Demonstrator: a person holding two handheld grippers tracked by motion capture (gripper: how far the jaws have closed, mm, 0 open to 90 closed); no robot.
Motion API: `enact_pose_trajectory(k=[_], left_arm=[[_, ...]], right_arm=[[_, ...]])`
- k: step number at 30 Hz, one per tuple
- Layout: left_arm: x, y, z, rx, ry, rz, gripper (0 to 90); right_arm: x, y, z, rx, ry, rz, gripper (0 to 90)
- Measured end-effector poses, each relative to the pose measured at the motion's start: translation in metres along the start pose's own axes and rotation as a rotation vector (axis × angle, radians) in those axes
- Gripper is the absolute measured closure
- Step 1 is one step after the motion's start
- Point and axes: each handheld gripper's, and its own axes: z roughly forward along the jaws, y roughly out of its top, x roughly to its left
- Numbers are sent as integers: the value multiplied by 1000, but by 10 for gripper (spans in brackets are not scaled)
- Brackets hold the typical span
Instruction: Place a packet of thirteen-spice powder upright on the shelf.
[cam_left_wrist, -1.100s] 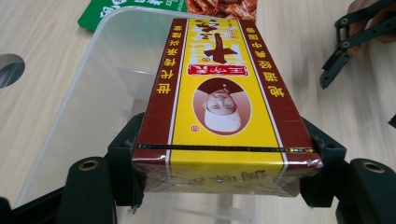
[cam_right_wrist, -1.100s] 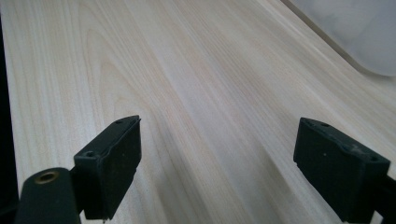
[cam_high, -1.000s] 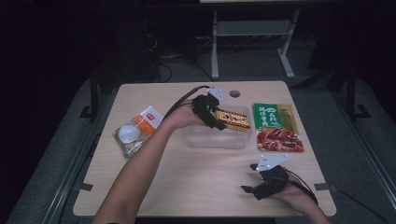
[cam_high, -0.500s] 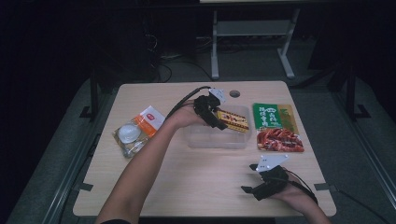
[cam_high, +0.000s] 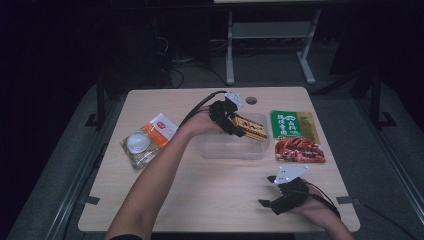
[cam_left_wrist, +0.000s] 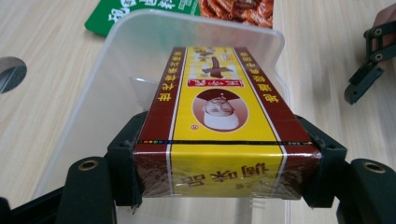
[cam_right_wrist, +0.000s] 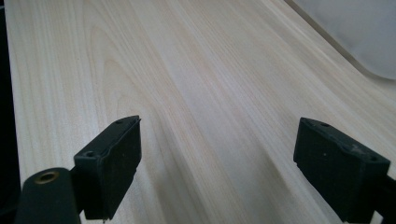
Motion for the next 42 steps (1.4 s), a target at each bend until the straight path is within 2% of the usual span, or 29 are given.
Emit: enact_pose_trajectory(k=[20,42], left_arm=[[4,10,-2,-84,-11,-6,308],[5,32,10,-102,-30,18,306]], right_arm=[[1,0,1,7,7,1,147],[-2,-1,0,6,5,-6,147]])
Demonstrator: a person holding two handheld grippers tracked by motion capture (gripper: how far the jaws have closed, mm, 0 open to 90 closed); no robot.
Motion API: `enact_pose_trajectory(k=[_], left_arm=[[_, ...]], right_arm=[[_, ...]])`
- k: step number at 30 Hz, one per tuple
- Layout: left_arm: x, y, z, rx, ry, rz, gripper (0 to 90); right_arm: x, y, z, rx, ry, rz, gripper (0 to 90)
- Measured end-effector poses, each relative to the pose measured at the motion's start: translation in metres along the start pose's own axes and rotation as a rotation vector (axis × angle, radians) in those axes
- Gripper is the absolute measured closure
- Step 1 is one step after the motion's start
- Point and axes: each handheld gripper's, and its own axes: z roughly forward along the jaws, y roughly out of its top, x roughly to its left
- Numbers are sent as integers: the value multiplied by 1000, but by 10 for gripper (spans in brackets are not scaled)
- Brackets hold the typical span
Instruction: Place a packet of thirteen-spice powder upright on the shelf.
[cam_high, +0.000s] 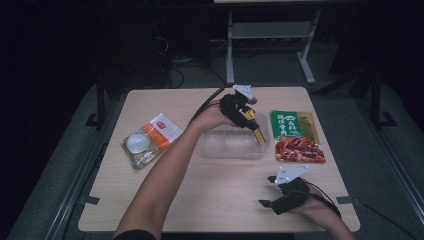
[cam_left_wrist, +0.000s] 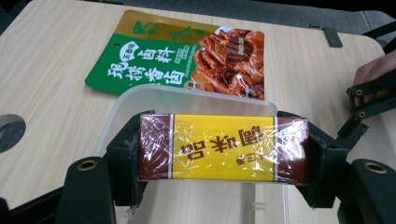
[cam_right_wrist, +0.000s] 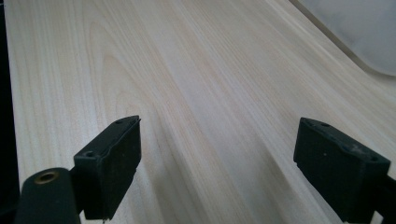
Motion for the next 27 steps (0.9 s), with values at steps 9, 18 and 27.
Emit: enact_pose_trajectory(k=[9,18,27], left_arm=[[1,3,9,0,-11,1,304],[0,3,25,21,-22,3,288],[-1,7,18,-45,-10,-23,251]], right_arm=[[0,0,0,2,4,5,146],[-1,0,0,4,4,5,146],[-1,0,0,3,4,3,146]])
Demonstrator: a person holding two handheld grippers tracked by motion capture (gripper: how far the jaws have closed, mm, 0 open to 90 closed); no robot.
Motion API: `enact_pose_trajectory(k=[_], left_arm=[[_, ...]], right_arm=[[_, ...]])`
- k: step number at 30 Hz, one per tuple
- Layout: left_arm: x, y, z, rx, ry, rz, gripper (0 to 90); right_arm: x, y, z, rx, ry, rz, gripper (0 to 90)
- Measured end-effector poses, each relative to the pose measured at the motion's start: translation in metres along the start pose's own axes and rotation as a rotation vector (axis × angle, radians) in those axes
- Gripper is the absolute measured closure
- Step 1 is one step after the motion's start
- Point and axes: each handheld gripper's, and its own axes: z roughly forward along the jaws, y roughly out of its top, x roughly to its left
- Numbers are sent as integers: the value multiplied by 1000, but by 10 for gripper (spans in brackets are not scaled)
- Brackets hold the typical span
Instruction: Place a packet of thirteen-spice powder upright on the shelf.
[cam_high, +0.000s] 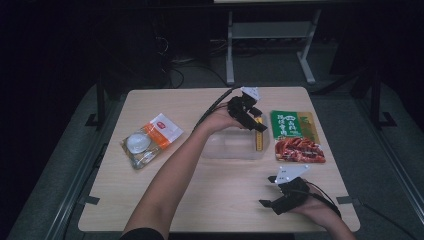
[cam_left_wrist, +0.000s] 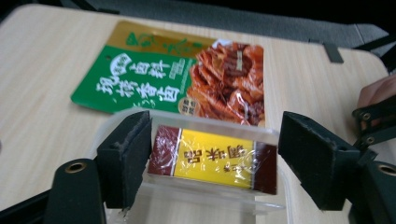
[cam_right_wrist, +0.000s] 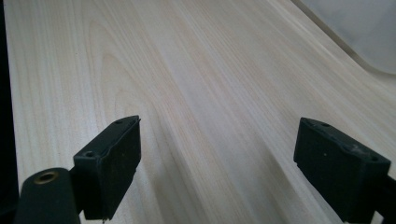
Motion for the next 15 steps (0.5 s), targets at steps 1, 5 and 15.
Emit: enact_pose_trajectory(k=[1,5,15], left_arm=[[0,1,-3,-3,5,0,242],[-3,2,-19,-5,9,-19,203],[-29,-17,-54,33,27,-47,193]], right_arm=[[0,0,0,1,0,5,146],[-1,-1,0,2,0,11,146],[-2,-2,0,6,-9,21,146]])
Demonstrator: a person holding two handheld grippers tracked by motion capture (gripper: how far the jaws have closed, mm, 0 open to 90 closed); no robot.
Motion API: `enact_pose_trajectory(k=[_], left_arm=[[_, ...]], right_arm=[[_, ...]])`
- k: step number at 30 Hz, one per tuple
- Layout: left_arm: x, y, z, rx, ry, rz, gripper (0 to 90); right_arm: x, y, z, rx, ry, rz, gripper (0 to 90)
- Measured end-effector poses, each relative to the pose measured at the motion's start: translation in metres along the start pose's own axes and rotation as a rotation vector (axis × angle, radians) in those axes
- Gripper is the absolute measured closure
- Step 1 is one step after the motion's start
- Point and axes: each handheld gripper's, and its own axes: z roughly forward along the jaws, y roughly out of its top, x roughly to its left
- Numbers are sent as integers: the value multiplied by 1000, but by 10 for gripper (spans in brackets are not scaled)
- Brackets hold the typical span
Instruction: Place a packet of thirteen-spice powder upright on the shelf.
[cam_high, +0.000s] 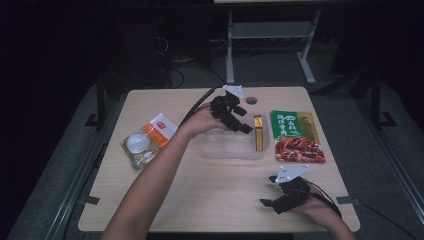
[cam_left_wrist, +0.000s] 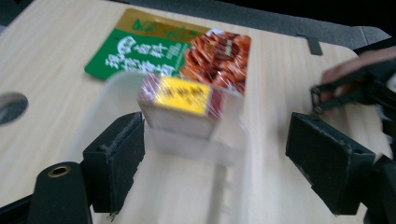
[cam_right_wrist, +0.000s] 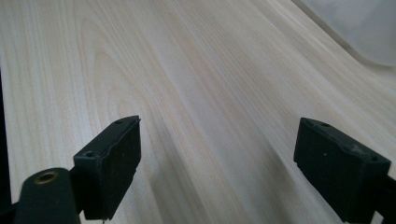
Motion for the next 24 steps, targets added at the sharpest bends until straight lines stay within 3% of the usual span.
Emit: enact_pose_trajectory(k=[12,18,24], left_arm=[[-50,-43,-14,25,21,-19,193],[-64,-64,-23,32,36,-22,192],[-79,-93,-29,18,48,-41,191]], right_arm=[[1,-4,-5,-7,-15,26,146],[0,-4,-4,-9,-21,19,146],[-2,-5,-4,-5,-29,42,143]])
